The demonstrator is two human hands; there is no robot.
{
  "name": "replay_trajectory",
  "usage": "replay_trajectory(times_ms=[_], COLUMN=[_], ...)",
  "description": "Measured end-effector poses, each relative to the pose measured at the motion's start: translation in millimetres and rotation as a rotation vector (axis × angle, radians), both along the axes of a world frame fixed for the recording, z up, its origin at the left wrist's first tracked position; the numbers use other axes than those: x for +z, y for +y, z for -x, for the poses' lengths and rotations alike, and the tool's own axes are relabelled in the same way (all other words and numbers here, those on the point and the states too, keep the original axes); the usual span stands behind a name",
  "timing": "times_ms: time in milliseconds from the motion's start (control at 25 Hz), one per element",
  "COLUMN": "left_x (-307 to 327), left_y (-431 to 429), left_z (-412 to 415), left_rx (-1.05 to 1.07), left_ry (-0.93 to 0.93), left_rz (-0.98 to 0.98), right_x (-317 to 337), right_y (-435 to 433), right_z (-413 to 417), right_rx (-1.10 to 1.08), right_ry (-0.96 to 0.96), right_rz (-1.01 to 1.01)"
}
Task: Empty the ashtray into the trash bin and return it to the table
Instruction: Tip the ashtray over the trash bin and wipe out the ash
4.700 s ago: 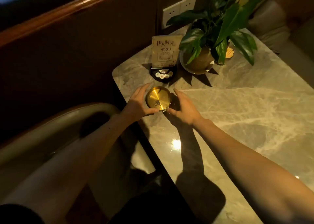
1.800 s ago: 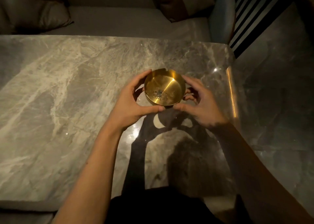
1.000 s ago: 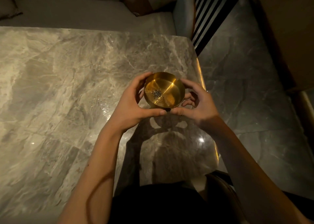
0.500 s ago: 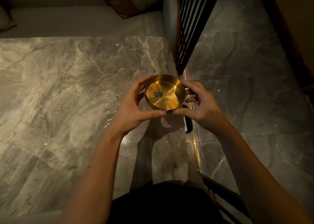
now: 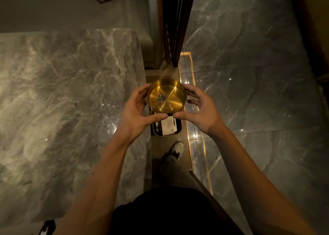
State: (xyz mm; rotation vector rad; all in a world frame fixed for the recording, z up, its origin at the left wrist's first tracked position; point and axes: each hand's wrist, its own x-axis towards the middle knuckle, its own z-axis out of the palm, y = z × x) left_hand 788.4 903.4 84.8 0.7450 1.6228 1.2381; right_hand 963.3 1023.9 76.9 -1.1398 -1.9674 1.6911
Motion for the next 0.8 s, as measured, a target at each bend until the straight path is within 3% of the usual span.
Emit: replay_trajectory(times_ms=[400,800], left_x=[-106.5,-242.3], left_y=[27.7,67.1], left_z=[-19.5,-56.5], left_rx=[0.016,0.040], left_ry=[-0.279,-0.241], left_rz=[0.163,0.424], right_x=[-77.8,-228.6], right_y=[10.0,52.6], right_z=[-16.0,-38.8], right_rx=[-0.117,-0.131], right_ry=[-0.146,-0.167], right_rz=[0.141,0.483])
